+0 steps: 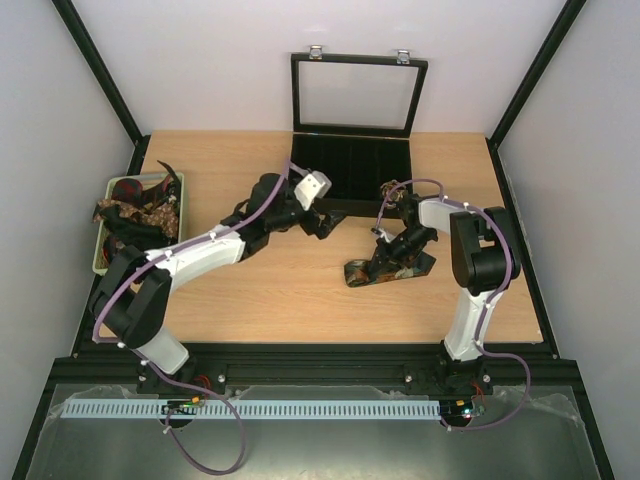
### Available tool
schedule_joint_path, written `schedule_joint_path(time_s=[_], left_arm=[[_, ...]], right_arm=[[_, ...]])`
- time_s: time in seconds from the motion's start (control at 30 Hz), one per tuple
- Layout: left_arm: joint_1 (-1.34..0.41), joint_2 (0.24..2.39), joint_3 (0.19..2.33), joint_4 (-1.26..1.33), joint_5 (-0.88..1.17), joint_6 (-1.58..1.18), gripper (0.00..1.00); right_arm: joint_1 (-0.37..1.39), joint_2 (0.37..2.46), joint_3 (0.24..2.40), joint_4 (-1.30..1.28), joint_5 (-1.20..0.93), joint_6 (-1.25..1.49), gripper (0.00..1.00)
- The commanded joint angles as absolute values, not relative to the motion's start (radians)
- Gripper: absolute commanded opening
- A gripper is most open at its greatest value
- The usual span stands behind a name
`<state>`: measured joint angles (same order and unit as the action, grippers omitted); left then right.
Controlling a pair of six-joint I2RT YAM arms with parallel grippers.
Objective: Roll the ties
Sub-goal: Roll the tie at the center of the board.
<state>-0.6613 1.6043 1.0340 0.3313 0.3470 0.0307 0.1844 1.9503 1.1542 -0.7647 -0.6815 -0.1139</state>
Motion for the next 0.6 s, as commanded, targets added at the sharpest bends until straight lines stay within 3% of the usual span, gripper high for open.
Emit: schedule_joint_path(time_s=[0.0, 0.27, 0.57], left_arm=[[-0.656, 1.564, 0.925, 0.394, 0.354, -0.004, 0.99], [-0.731, 1.653, 0.751, 0.554, 0.428, 0.123, 0.99], [-0.81, 1.857, 0.748, 0.699, 0.493, 0.261, 0.99]], right_arm=[[0.2, 2.027, 1.114, -0.715, -0.436, -0.109, 0.01], [0.249, 2.078, 1.095, -0.669, -0.458, -0.06, 0.01], [0.262, 2.12, 1.118, -0.67, -0.478, -0.055, 0.01]])
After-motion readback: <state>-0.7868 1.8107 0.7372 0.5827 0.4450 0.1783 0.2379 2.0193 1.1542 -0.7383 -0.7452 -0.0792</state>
